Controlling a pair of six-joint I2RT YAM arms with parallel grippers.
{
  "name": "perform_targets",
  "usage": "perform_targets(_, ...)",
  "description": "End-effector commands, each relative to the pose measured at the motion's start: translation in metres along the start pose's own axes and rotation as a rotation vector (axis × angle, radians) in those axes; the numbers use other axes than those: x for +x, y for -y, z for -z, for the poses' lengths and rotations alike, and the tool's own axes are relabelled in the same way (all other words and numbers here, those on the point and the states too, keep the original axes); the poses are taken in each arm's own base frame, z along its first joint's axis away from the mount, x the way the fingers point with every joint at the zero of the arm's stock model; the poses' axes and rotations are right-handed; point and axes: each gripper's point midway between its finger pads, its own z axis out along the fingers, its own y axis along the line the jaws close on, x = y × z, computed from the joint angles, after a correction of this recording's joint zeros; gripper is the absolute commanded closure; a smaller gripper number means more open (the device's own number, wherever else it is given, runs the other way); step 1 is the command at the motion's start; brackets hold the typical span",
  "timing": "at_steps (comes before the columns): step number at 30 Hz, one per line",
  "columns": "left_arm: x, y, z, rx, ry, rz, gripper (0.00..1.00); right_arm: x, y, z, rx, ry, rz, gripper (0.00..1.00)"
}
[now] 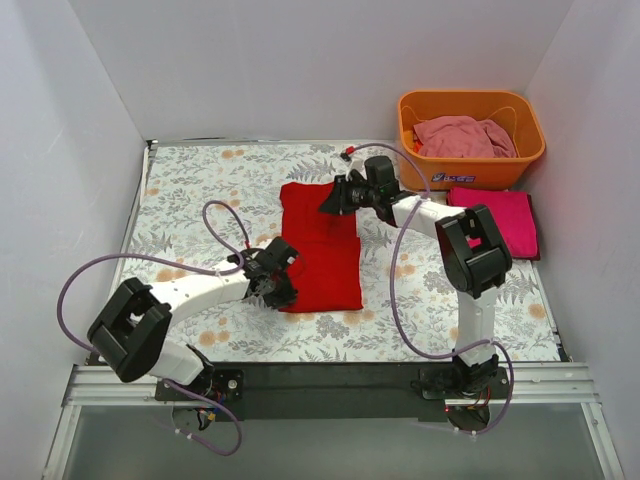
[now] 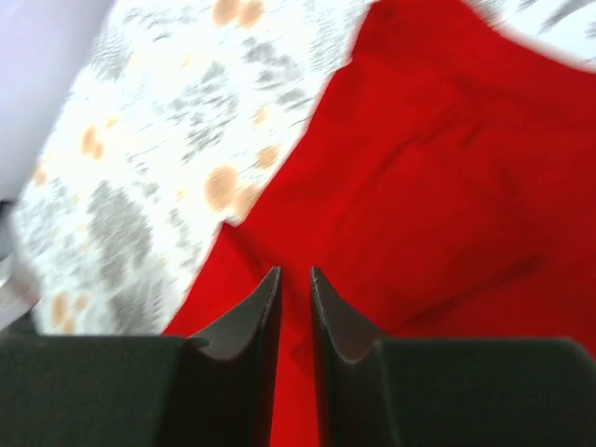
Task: Fold and stack the t-shirts
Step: Fold the tshirt
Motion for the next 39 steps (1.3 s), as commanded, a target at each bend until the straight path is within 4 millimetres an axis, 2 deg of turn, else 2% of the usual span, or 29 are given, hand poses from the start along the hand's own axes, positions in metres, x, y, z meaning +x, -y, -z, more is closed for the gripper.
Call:
perform_targets(1,-0.018,0.018,0.027,0.084,0.073,0.027,0.83,0.021,-0.059,0.032,-0.202,-0.071,-0.047,0.76)
perform_targets(2,-0.026,0.026,0.033,0.114,0.096,0.023,0.83,0.020,-0.072,0.042,-0.245,-0.071,-0.041,0.76)
perform_targets(5,-0.052,0.036,0.042,0.172,0.154,0.030,0.82,0.046,-0.076,0.060,-0.266,-0.102,-0.077,0.76)
perform_targets(7,-0.079,0.040,0.041,0.212,0.192,0.071,0.82,0.052,-0.070,0.067,-0.254,-0.100,-0.092,0.76)
perform_targets(8,-0.083,0.041,0.035,0.223,0.170,0.077,0.83,0.063,-0.063,0.070,-0.239,-0.115,-0.119,0.76)
perform_targets(9,-0.099,0.038,0.032,0.226,0.187,0.096,0.83,0.061,-0.056,0.072,-0.230,-0.102,-0.129,0.76)
perform_targets(10,-0.111,0.045,0.030,0.253,0.205,0.099,0.84,0.067,-0.050,0.072,-0.225,-0.109,-0.147,0.76)
perform_targets(11,-0.115,0.042,0.015,0.225,0.186,0.101,0.84,0.073,-0.046,0.073,-0.226,-0.120,-0.164,0.76)
perform_targets(12,-0.131,0.049,0.015,0.239,0.204,0.095,0.85,0.073,-0.039,0.073,-0.219,-0.114,-0.170,0.76)
perform_targets(13,-0.136,0.054,0.010,0.251,0.195,0.092,0.85,0.080,-0.031,0.070,-0.208,-0.126,-0.191,0.76)
perform_targets(14,-0.138,0.057,0.003,0.247,0.174,0.087,0.85,0.084,-0.027,0.068,-0.204,-0.132,-0.203,0.76)
perform_targets(15,-0.138,0.055,-0.013,0.226,0.130,0.093,0.85,0.085,-0.020,0.068,-0.195,-0.125,-0.211,0.76)
perform_targets(17,-0.145,0.059,-0.023,0.225,0.108,0.108,0.86,0.095,-0.005,0.064,-0.175,-0.134,-0.238,0.76)
perform_targets(19,-0.148,0.050,-0.039,0.187,0.090,0.136,0.86,0.104,0.011,0.062,-0.153,-0.136,-0.263,0.76)
perform_targets(22,-0.145,0.037,-0.052,0.154,0.062,0.165,0.86,0.108,0.031,0.062,-0.123,-0.130,-0.294,0.77)
perform_targets(25,-0.141,0.025,-0.056,0.130,0.046,0.184,0.87,0.103,0.043,0.067,-0.102,-0.112,-0.317,0.77)
perform_targets(27,-0.136,0.027,-0.049,0.143,0.018,0.175,0.87,0.094,0.035,0.075,-0.119,-0.096,-0.322,0.77)
perform_targets(30,-0.136,0.040,-0.018,0.223,0.026,0.140,0.85,0.085,0.013,0.087,-0.164,-0.090,-0.321,0.76)
perform_targets(31,-0.132,0.039,-0.010,0.228,0.021,0.129,0.84,0.083,0.000,0.098,-0.180,-0.086,-0.331,0.76)
perform_targets(32,-0.133,0.045,0.009,0.268,0.040,0.115,0.82,0.084,-0.009,0.102,-0.194,-0.088,-0.330,0.76)
perform_targets(33,-0.126,0.042,0.015,0.274,0.030,0.106,0.82,0.089,-0.021,0.105,-0.213,-0.102,-0.330,0.76)
perform_targets(34,-0.118,0.038,0.021,0.272,0.014,0.103,0.82,0.085,-0.037,0.113,-0.237,-0.096,-0.313,0.76)
perform_targets(35,-0.112,0.044,0.038,0.322,0.011,0.090,0.82,0.101,-0.055,0.117,-0.285,-0.144,-0.330,0.75)
perform_targets(37,-0.089,0.036,0.043,0.333,-0.045,0.093,0.82,0.110,-0.080,0.125,-0.341,-0.177,-0.322,0.75)
perform_targets(38,-0.077,0.034,0.045,0.345,-0.072,0.088,0.82,0.127,-0.086,0.130,-0.344,-0.214,-0.360,0.75)
perform_targets(39,-0.062,0.029,0.047,0.354,-0.102,0.096,0.82,0.134,-0.100,0.133,-0.365,-0.231,-0.344,0.74)
